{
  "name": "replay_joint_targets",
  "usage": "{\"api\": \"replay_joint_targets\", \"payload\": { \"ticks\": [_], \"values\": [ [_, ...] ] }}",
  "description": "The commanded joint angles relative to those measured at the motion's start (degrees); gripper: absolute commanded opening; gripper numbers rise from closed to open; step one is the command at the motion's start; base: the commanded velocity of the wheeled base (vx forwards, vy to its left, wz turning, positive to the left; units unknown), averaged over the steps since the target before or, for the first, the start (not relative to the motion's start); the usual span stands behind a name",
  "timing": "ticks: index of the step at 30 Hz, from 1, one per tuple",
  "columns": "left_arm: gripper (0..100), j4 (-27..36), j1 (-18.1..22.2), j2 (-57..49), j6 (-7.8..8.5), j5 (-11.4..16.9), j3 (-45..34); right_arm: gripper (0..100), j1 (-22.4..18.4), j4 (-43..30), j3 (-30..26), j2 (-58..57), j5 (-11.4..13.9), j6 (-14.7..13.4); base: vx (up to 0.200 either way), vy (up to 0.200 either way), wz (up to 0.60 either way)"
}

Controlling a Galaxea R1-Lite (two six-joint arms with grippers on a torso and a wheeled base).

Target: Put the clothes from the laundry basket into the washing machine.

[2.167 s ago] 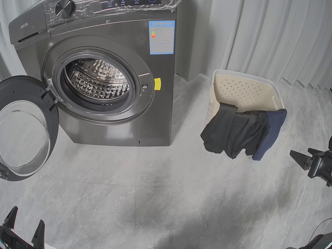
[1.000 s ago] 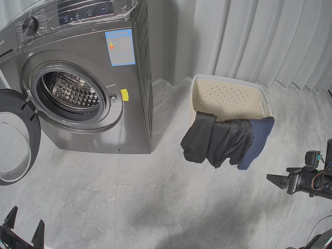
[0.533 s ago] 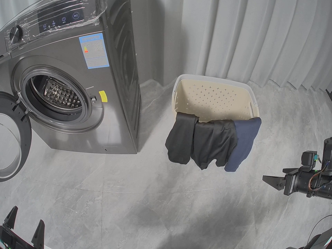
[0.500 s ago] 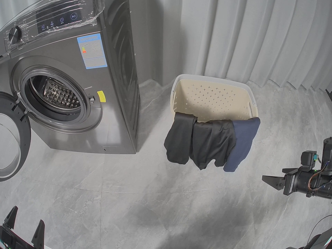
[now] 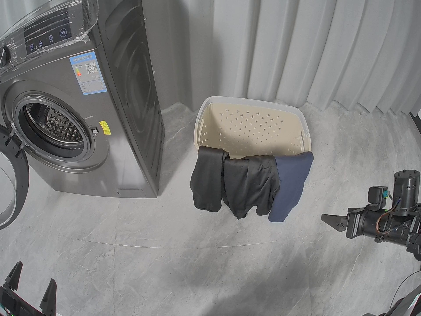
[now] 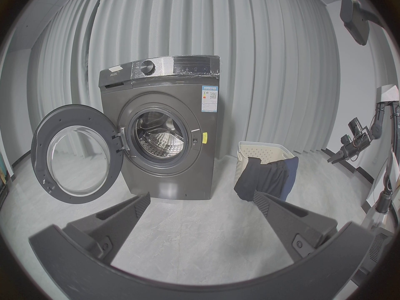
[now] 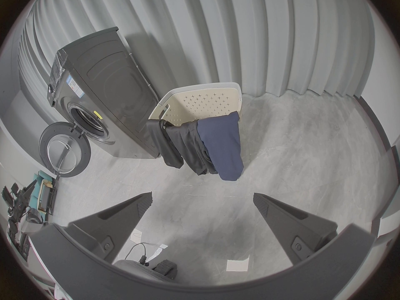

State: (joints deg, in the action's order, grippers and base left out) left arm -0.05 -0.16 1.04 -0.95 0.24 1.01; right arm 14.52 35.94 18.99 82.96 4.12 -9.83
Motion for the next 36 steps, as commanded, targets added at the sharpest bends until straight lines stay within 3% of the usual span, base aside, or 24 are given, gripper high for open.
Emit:
{"api": "replay_joint_targets", "payload": {
  "ticks": [1, 13, 26, 36],
  "values": [
    [100, -0.04, 0.07, -0.95, -0.02, 0.02, -0.92, 100, -0.02, 1.68, -0.01, 5.29, -0.08, -0.02, 0.200, 0.000, 0.00],
    [100, -0.04, 0.07, -0.95, -0.10, 0.02, -0.92, 100, -1.60, 12.58, 2.72, 18.12, -0.52, 0.25, 0.200, 0.000, 0.00],
    [100, -0.04, 0.07, -0.95, -0.02, 0.02, -0.92, 100, -3.80, 19.87, 9.31, 33.76, -1.04, 0.42, 0.000, 0.000, 0.00],
    [100, -0.04, 0.07, -0.95, -0.10, 0.02, -0.92, 100, -3.27, 24.00, 14.14, 40.62, -1.04, 0.25, 0.000, 0.000, 0.00]
  ]
}}
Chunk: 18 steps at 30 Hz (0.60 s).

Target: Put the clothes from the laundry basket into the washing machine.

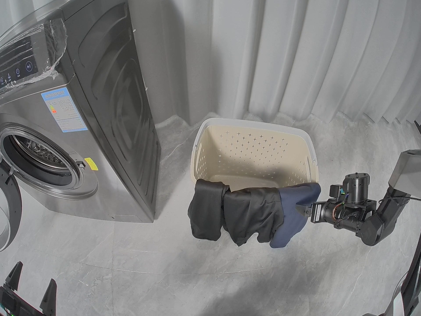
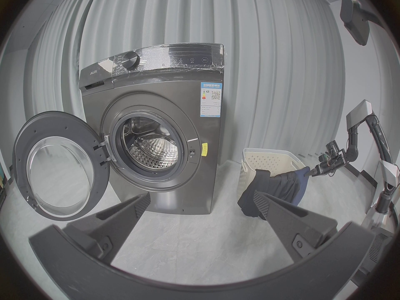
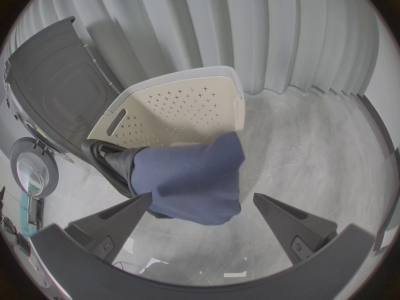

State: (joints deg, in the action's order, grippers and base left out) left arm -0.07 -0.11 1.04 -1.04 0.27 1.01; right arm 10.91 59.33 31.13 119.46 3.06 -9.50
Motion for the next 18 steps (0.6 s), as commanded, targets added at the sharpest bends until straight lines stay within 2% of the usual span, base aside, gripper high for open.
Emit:
{"api": "replay_joint_targets", "payload": {
  "ticks": [1, 5, 6, 14, 18],
  "values": [
    [100, -0.01, 0.02, -0.95, -0.11, 0.00, -0.92, 100, 0.34, 0.87, 2.70, 4.73, 0.02, -0.08, 0.000, 0.000, 0.00],
    [100, -0.01, 0.02, -0.95, -0.11, 0.00, -0.92, 100, 0.43, 2.72, 4.55, 7.11, 0.02, -0.87, 0.000, 0.000, 0.00],
    [100, -0.01, 0.02, -0.95, -0.11, 0.00, -0.92, 0, 0.34, 4.04, 4.90, 7.81, 0.02, -0.96, 0.000, 0.000, 0.00],
    [100, -0.01, -0.07, -0.95, -0.11, 0.00, -0.92, 0, 0.69, 5.80, 4.02, 6.67, 0.37, -0.96, 0.000, 0.000, 0.00],
    [100, -0.01, 0.02, -0.95, -0.19, 0.00, -0.92, 0, 1.13, 5.09, -0.72, -0.89, 0.46, -0.87, 0.000, 0.000, 0.00]
  ]
}}
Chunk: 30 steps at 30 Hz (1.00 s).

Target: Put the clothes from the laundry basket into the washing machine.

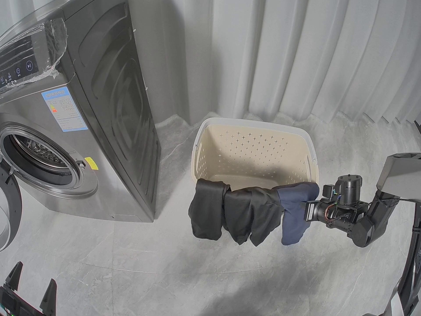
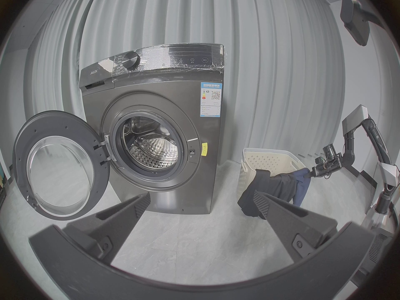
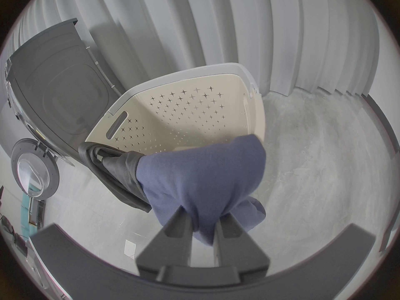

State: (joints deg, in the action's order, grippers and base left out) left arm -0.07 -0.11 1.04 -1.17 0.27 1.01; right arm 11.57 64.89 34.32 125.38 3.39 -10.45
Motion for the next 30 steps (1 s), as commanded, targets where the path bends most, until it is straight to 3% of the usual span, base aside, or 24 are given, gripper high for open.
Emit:
{"api": "replay_joint_targets", "payload": {
  "ticks": [1, 7, 19, 25, 30],
  "values": [
    [100, -0.01, 0.02, -0.95, 0.03, 0.00, -0.92, 0, 0.65, -0.55, -4.79, -8.49, 0.13, 0.08, 0.000, 0.000, 0.00],
    [100, -0.01, -0.07, -0.95, 0.03, 0.00, -0.92, 0, 1.35, -1.43, -8.30, -20.18, 0.13, 0.25, 0.000, 0.000, 0.00],
    [100, -0.01, -0.07, -0.95, 0.03, 0.00, -0.92, 0, 6.10, -7.23, -8.30, -35.91, -0.49, -0.01, 0.000, 0.000, 0.00],
    [100, -0.01, -0.07, -0.95, 0.03, 0.00, -0.92, 0, 9.35, -8.20, -9.09, -44.87, -2.33, 0.60, 0.000, 0.000, 0.00],
    [100, 0.07, -0.07, -0.86, 0.03, 0.08, -0.92, 0, 10.23, -8.55, -7.69, -48.56, -3.74, 0.78, -0.200, 0.000, 0.00]
  ]
}}
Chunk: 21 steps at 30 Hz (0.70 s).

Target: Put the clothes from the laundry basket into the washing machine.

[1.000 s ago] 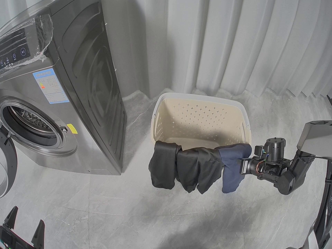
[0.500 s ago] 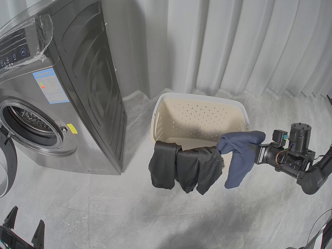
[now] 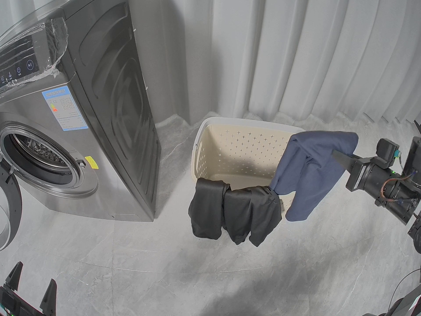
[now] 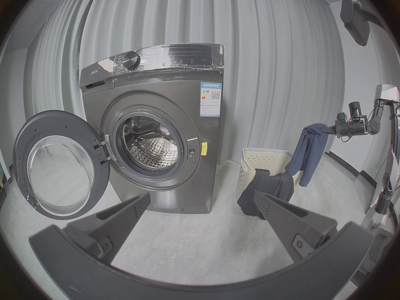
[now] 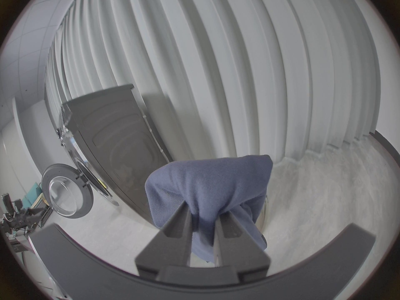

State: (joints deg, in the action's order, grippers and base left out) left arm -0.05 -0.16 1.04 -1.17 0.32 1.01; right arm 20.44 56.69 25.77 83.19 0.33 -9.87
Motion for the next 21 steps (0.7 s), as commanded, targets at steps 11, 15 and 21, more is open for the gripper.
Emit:
{"api": "replay_joint_targets", "payload": {
  "ticks": [11, 15, 21],
  "values": [
    [100, -0.04, -0.02, -0.95, -0.15, -0.23, -0.92, 0, 7.77, 0.44, -0.81, -7.51, 0.29, 0.21, -0.200, 0.000, 0.00],
    [100, 0.05, -0.02, -0.95, -0.06, -0.05, -0.92, 0, 9.18, 2.55, -2.04, -8.83, 2.75, 0.29, -0.100, 0.000, 0.00],
    [100, 0.05, -0.02, -0.95, -0.06, -0.05, -0.92, 0, 10.05, 3.34, -2.30, -9.18, 5.65, 1.17, 0.000, 0.167, 0.00]
  ]
}}
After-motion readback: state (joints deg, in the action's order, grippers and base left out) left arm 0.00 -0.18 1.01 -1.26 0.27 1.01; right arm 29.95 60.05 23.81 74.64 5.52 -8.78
